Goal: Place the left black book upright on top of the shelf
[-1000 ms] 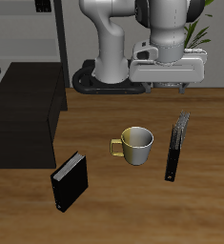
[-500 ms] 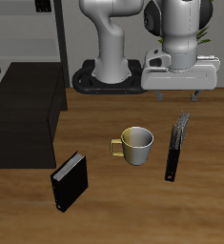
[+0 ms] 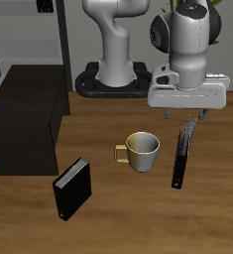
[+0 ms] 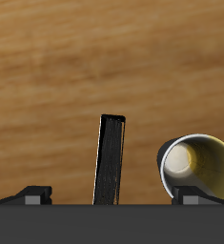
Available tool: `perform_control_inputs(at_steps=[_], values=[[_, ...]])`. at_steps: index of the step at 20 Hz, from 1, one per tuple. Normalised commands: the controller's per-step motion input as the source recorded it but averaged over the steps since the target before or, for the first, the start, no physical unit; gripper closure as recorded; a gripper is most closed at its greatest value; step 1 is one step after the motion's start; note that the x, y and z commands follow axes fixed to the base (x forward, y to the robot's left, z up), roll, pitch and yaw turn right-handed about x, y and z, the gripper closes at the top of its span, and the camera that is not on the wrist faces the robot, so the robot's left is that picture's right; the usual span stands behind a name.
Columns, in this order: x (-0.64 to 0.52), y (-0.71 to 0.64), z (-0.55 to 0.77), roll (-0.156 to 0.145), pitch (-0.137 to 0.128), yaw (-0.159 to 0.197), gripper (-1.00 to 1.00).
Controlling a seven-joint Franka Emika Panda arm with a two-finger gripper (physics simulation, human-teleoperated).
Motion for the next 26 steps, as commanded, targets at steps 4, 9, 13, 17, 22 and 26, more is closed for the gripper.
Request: perform_control_inputs(at_steps=[4, 9, 13, 17, 22, 26], values=[[0.08, -0.03, -0.25, 0.015, 0.005, 0.011, -1.00], [-0.01, 0.03, -0.24, 0.006, 0.023, 0.007, -1.00], [0.03, -0.01, -0.15, -0.002, 0.016, 0.011, -1.00], [0.05, -0.05, -0.15, 0.001, 0.020, 0.006, -1.00], [0.05, 0.07, -0.27, 0.009, 0.044, 0.011, -1.00], [0.01, 0.14, -0.29, 0.028, 0.040, 0.006, -1.00]])
